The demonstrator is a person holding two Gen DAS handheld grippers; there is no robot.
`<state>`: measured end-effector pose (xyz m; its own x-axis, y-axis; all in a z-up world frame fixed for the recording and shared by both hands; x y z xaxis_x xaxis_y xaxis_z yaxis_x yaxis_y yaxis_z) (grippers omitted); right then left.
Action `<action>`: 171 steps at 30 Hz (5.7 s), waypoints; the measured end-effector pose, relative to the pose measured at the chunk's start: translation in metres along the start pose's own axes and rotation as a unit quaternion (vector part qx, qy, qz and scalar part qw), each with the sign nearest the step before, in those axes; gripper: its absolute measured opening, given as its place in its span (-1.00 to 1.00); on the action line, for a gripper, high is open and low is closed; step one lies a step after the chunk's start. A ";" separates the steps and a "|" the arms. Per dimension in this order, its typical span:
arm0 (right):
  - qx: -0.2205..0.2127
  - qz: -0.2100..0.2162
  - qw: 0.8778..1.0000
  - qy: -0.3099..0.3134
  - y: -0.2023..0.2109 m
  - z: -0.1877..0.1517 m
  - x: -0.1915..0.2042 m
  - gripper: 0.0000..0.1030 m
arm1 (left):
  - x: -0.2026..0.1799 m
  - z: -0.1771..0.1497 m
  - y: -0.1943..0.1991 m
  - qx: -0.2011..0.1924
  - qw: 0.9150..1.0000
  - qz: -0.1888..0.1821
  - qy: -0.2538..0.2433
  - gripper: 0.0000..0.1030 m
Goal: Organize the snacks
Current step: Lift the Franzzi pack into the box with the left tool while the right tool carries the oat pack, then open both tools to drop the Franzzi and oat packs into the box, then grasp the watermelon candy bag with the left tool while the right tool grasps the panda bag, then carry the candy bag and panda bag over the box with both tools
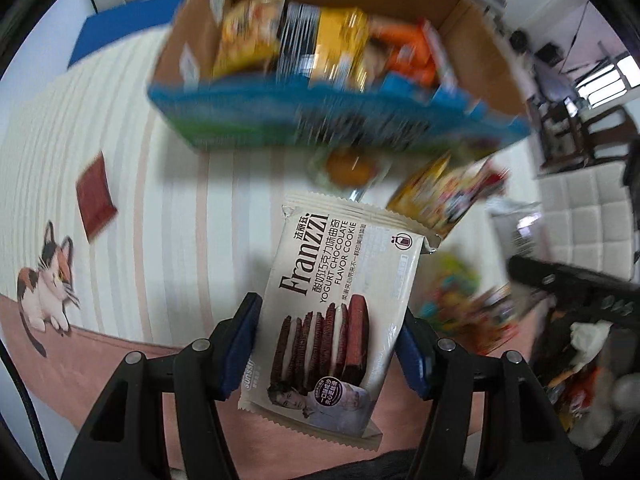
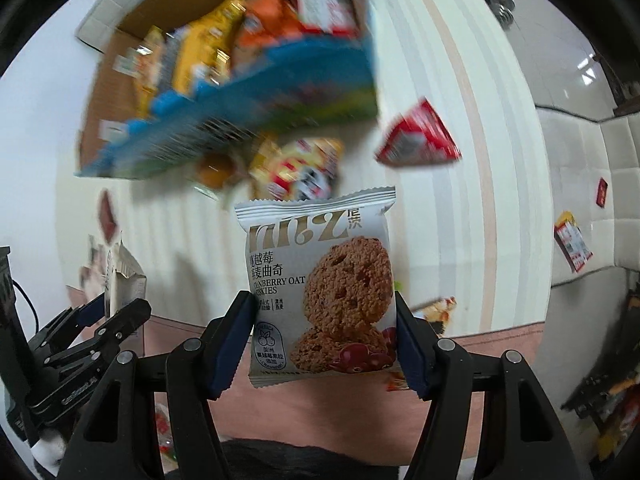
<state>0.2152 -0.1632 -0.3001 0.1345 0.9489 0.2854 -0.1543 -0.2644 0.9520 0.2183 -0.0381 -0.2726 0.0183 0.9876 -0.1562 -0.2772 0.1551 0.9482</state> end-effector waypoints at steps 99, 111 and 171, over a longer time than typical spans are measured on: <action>0.064 -0.134 0.988 0.030 -0.046 -0.063 -0.134 0.40 | -0.092 -0.036 -0.067 0.041 0.982 0.073 -0.168 0.74; 0.053 -0.070 0.982 -0.169 -0.027 -0.059 -0.209 0.47 | -0.149 -0.032 -0.098 0.082 0.978 0.031 -0.189 0.74; 0.094 -0.091 0.988 -0.084 -0.073 -0.090 -0.148 0.04 | -0.078 -0.082 -0.123 0.143 0.986 0.031 -0.078 0.05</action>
<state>0.1190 -0.2687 -0.4220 0.3058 0.9461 0.1064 0.0693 -0.1336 0.9886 0.1724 -0.1363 -0.3997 0.1633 0.9840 -0.0719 0.0003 0.0728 0.9973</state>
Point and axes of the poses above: each gripper's, at about its wrist camera, not at the fingertips, and y roughly against the way its jaws point, x to its left, z to its top, the point moved 4 cm from there along -y, roughly the way its jaws point, and after that the axes turned 12 degrees about -x, right-handed, at the moved point
